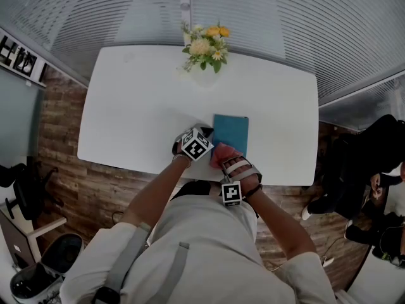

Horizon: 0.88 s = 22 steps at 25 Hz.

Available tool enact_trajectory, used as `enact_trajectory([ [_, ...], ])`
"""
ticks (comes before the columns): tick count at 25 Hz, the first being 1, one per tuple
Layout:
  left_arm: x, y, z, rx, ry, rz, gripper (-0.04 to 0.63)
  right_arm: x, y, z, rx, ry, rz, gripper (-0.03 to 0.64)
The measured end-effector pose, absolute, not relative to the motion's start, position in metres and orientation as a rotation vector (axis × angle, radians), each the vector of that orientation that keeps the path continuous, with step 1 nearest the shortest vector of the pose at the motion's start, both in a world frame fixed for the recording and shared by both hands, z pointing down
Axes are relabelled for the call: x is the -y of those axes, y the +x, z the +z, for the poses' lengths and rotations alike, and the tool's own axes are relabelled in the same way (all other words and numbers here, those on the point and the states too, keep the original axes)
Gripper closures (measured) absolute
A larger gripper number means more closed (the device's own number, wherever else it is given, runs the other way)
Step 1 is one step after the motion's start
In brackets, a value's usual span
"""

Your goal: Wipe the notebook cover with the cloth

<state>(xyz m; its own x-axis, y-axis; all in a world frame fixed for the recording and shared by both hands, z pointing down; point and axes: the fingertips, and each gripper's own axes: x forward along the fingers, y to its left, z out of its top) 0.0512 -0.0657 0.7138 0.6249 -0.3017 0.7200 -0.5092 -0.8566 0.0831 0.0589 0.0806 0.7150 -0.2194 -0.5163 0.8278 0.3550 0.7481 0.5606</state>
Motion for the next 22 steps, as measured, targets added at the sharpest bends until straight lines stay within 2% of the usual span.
enact_trajectory([
  [14, 0.066, 0.051, 0.714, 0.658, 2.569, 1.062, 0.594, -0.079, 0.065, 0.708, 1.66, 0.138, -0.655, 0.592],
  [22, 0.066, 0.052, 0.713, 0.658, 2.575, 1.062, 0.594, -0.023, 0.084, 0.675, 1.645, 0.312, -0.661, 0.592],
])
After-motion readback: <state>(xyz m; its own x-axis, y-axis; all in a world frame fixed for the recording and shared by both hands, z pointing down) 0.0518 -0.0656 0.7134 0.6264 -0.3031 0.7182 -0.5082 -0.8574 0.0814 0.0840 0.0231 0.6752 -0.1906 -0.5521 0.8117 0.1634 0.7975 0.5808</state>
